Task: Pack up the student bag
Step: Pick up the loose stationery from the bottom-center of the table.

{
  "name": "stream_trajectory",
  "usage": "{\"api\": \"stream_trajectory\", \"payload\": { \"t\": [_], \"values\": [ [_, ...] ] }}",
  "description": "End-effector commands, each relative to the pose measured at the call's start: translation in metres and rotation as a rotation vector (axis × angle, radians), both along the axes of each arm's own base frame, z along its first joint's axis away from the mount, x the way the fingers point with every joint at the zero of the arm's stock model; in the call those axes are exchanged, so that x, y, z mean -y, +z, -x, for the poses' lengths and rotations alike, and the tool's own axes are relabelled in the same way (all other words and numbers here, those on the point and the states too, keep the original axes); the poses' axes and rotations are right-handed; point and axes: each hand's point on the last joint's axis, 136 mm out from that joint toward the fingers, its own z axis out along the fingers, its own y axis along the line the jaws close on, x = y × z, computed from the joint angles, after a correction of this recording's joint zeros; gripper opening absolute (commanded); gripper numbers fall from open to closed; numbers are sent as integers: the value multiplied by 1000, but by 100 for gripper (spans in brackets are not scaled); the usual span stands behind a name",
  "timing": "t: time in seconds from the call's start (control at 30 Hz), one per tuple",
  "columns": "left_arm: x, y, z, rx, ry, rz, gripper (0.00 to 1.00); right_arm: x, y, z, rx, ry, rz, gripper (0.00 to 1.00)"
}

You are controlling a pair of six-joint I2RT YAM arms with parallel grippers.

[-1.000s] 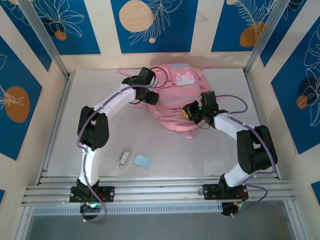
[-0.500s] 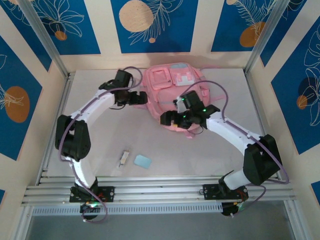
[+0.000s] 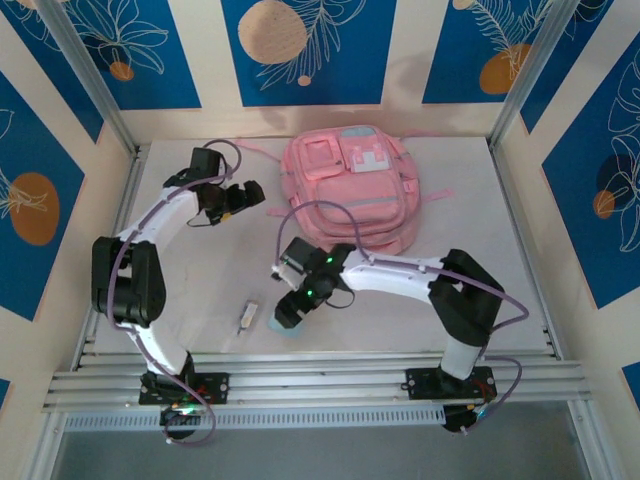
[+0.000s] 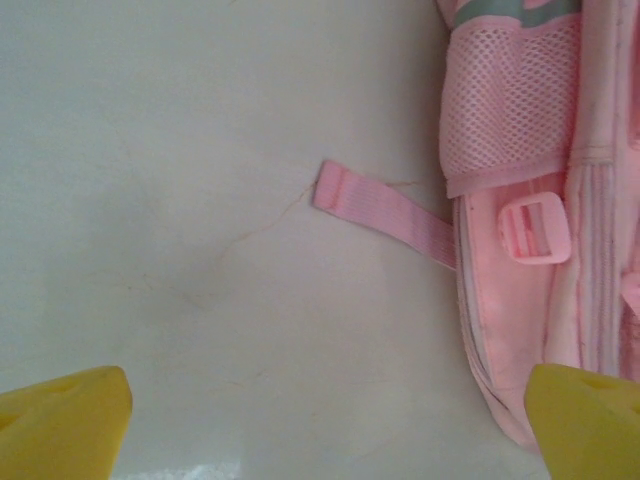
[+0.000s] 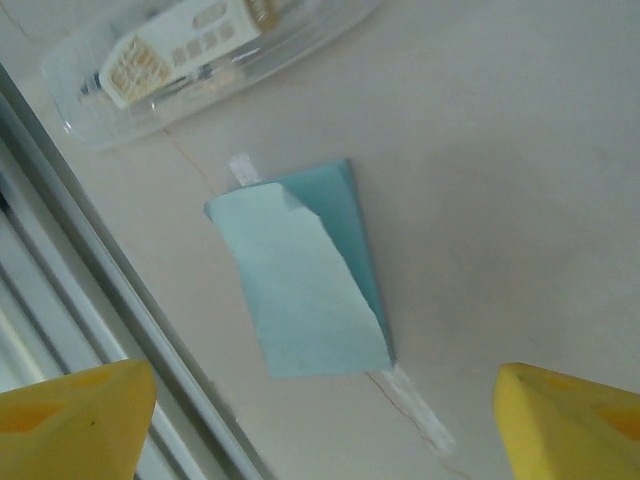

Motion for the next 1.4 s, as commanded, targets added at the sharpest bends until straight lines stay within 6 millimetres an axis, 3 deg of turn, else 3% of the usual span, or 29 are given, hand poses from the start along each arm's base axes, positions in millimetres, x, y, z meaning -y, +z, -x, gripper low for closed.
{"api": "stream_trajectory", "payload": {
  "t": [0.0,0.17,0.53,0.83,1.13,1.23,1.37],
  "values": [
    [-5,12,0,32,9,36,100,-13,-7,0,112,94,51,87],
    [-4,11,-1,33,6,51,100,-23,-23,1,186,138,116,87],
    [4,33,-10,94,17,127,100,-13,-58,-2,238,189,221,85],
    [7,32,-9,96,36,155,100,5,-78,-3,268,197,311,73],
    [11,30,-9,96,30,160,99,4,-69,-11,272,148,299,51],
    [12,33,-9,103,26,155,99,2,-57,-14,246,106,263,48],
    [14,35,-9,107,20,155,99,-1,-25,-25,211,27,174,43]
  ]
}}
